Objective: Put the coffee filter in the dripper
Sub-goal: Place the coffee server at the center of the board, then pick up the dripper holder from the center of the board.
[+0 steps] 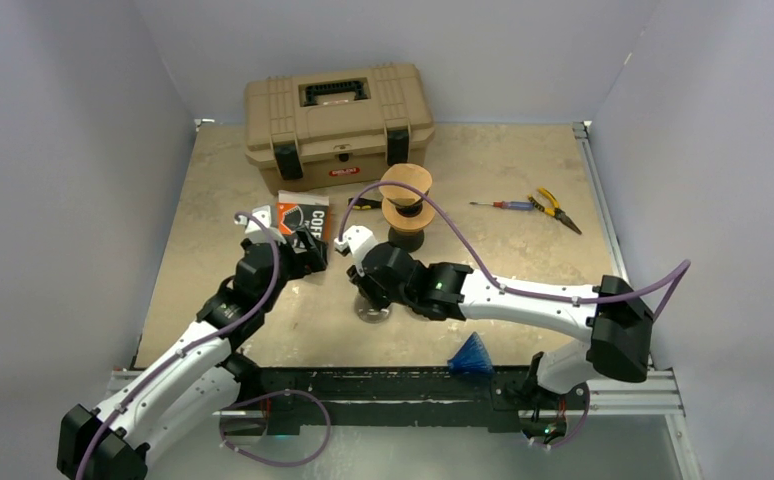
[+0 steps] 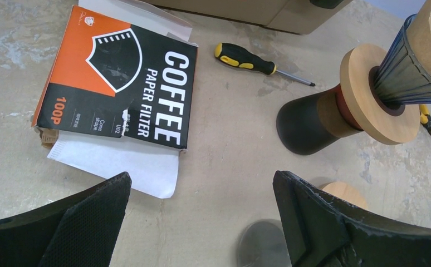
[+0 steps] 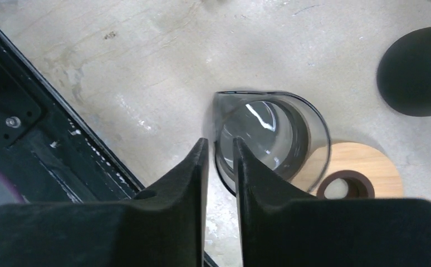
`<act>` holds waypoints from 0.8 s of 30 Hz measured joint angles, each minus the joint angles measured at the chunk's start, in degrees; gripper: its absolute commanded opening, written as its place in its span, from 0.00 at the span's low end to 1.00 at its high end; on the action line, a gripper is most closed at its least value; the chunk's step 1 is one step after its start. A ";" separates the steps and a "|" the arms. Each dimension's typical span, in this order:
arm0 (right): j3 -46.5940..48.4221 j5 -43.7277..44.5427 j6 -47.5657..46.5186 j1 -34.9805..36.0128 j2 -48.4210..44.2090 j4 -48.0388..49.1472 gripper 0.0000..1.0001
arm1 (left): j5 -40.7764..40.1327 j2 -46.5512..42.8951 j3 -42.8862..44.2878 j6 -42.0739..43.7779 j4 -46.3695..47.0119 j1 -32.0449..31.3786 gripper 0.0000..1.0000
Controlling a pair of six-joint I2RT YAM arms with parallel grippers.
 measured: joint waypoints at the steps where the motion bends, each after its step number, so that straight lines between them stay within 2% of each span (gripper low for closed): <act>1: 0.22 -0.20 -0.42 0.00 0.35 0.09 0.35 | 0.00 0.11 0.00 0.15 -0.02 0.00 0.99; 9: 3.80 -0.83 -2.43 0.22 2.32 -0.17 0.58 | 0.28 1.44 0.00 0.22 0.02 0.00 1.00; 12: 4.24 -1.09 -2.45 0.20 2.29 -0.09 0.75 | 0.44 1.44 0.00 0.28 0.15 0.00 1.00; 15: 4.24 -1.92 -2.23 0.20 2.16 -0.04 0.87 | 0.79 1.46 0.00 0.33 0.15 0.00 1.00; 18: 4.24 -2.89 -2.10 0.20 1.49 0.26 0.93 | 1.01 1.49 0.00 0.35 0.17 0.00 1.00; 24: 4.24 -5.68 -1.36 -0.79 -0.90 1.42 0.94 | 1.46 1.84 -0.02 0.35 0.35 0.00 1.00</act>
